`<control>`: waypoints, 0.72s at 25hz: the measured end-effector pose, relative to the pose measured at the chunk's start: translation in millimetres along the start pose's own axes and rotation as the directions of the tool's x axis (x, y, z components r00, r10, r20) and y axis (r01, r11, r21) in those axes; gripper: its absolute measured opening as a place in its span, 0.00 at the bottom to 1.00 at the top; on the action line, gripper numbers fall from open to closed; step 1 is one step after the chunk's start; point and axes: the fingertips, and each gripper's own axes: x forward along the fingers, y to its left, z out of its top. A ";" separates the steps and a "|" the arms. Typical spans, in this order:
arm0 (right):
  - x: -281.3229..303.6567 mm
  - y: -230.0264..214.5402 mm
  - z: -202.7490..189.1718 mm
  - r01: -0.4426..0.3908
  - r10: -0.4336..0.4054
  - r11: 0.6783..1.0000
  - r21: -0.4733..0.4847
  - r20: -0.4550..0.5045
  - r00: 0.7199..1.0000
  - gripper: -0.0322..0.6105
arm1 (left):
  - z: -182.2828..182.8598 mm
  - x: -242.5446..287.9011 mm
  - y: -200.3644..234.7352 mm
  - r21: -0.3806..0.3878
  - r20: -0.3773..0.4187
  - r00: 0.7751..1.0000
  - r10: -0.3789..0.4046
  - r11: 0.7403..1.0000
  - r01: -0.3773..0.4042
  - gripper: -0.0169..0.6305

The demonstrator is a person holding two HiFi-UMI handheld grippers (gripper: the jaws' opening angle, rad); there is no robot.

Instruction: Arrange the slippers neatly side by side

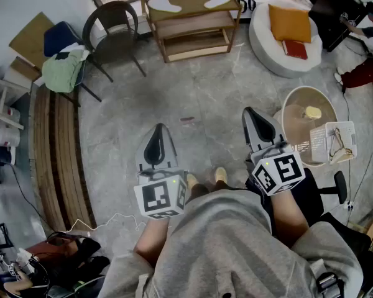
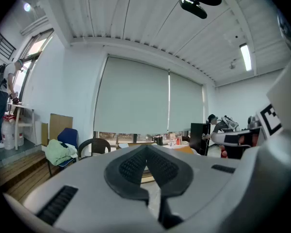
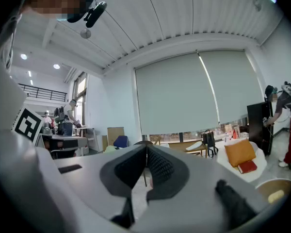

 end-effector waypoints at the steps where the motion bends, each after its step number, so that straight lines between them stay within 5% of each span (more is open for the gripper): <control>1: -3.1 4.0 -0.3 0.002 -0.002 1.000 0.001 -0.001 1.000 0.09 | 0.0 -3.8 0.8 0.003 -0.001 1.000 -0.002 1.000 0.002 0.05; 18: -2.4 66.7 -6.3 0.029 -0.029 1.000 -0.005 -0.007 1.000 0.09 | -11.4 -36.4 53.3 -0.007 -0.039 0.999 -0.013 1.000 0.013 0.05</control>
